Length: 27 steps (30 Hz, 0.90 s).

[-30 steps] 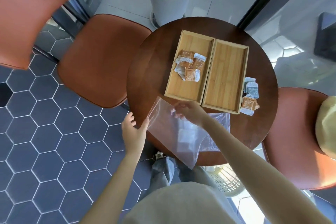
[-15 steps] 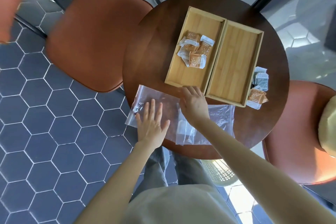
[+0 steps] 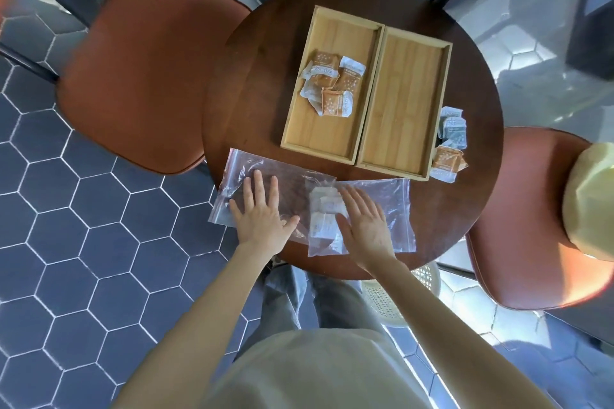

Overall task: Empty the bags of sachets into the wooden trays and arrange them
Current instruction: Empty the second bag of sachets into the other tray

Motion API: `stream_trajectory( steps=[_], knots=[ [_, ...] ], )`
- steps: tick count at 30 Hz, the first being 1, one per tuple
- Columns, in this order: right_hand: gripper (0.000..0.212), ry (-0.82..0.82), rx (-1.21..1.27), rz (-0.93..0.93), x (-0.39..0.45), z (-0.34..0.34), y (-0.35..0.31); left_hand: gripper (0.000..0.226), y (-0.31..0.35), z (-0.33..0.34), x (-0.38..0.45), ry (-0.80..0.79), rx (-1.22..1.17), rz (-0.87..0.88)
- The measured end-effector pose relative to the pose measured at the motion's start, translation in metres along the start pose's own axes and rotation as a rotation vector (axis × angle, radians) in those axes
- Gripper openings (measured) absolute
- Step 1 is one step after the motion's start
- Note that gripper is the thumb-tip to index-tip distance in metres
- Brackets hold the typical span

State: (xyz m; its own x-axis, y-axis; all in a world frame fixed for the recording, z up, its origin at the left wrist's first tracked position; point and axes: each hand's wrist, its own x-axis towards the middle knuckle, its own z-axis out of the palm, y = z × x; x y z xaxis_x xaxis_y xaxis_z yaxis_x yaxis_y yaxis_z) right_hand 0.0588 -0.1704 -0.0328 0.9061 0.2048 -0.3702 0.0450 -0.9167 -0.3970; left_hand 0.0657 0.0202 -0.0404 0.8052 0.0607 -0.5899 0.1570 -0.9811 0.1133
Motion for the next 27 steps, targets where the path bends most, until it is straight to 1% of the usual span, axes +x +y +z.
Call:
stream_trajectory(
  steps=[2,4,6,8,9,10,12,15,18,20,22,25,27],
  knots=[
    [0.043,0.184,0.095,0.122,-0.003,-0.01,0.009,0.081,0.002,-0.003,-0.001,0.065,0.0,-0.014],
    [0.037,0.271,0.119,0.3,-0.004,-0.017,0.02,0.079,0.002,-0.005,-0.001,0.123,-0.009,-0.038],
    [0.041,0.297,0.139,0.499,-0.008,-0.023,0.033,0.078,0.006,-0.004,-0.003,0.171,0.004,-0.005],
    [0.051,0.244,0.176,0.65,-0.01,-0.025,0.042,0.074,0.008,-0.002,-0.008,0.211,-0.001,0.05],
    [0.055,0.208,0.183,0.691,-0.011,-0.024,0.045,0.072,0.008,0.0,-0.01,0.224,-0.001,0.081],
    [0.057,0.184,0.178,0.707,-0.012,-0.023,0.048,0.069,0.008,0.003,-0.014,0.234,0.003,0.112],
    [0.06,0.199,0.205,0.716,-0.012,-0.022,0.05,0.064,0.007,0.011,-0.021,0.238,0.022,0.159],
    [0.058,0.252,0.383,0.761,-0.012,-0.023,0.048,0.062,0.004,0.02,-0.029,0.194,0.052,0.18],
    [0.05,0.253,0.517,0.811,-0.014,-0.023,0.045,0.064,0.003,0.023,-0.031,0.076,0.095,0.183],
    [0.035,0.286,0.566,0.826,-0.017,-0.028,0.039,0.064,0.003,0.022,-0.03,0.035,0.117,0.173],
    [0.022,0.334,0.595,0.775,-0.021,-0.038,0.028,0.064,0.005,0.017,-0.029,0.018,0.126,0.168],
    [0.015,0.438,0.654,0.611,-0.032,-0.062,0.006,0.062,0.008,0.008,-0.027,-0.029,0.122,0.167],
    [0.012,0.472,0.681,0.497,-0.04,-0.08,-0.011,0.06,0.01,0.001,-0.025,-0.057,0.096,0.164]
  ],
)
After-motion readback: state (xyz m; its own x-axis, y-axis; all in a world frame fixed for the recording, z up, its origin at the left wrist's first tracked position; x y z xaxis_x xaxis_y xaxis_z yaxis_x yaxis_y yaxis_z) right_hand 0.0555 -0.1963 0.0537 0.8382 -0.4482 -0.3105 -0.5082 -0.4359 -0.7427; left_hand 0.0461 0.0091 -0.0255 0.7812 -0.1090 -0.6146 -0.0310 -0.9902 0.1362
